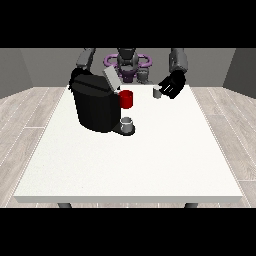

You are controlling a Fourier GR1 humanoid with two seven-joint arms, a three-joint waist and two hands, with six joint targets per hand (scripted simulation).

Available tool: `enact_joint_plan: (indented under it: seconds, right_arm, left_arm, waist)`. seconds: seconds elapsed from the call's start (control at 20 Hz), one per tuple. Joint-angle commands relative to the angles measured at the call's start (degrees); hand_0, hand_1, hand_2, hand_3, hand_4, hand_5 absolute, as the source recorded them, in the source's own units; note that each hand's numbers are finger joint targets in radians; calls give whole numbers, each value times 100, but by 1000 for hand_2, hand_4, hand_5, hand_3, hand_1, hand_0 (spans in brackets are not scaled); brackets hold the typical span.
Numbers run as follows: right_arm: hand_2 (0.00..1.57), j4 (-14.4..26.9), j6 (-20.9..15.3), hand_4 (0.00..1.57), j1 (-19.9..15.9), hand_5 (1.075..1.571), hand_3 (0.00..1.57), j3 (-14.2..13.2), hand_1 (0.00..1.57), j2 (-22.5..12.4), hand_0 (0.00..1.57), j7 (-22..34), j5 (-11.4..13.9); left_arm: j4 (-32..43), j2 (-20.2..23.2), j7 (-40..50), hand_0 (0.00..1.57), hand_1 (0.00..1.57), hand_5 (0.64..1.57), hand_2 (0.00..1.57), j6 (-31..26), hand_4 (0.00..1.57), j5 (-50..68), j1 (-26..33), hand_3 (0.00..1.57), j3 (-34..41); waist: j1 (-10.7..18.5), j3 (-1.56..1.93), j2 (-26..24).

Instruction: Insert the coffee pod into the coffee machine and close the lid

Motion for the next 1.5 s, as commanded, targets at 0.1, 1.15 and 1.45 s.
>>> enact_joint_plan:
  seconds: [0.1,1.15,1.45]
  right_arm:
    - [0,163,-288,468,24,1571,0,274,0,175,0,-172,139]
    - [0,-617,31,502,-316,1571,0,393,0,61,0,199,114]
    - [0,-575,37,459,-618,1571,0,97,0,-132,0,316,-9]
  left_arm:
    - [-184,-16,265,1252,1252,1571,1329,-314,573,-52,-384,1292,36]
    - [-16,537,933,1282,1282,1571,1329,-524,517,-50,-1835,1263,621]
    - [-103,35,895,1306,1306,1571,1328,-236,487,-195,-1667,1245,435]
  waist:
    - [-30,-1,-63]
    - [-964,-1,501]
    - [-781,-1,547]
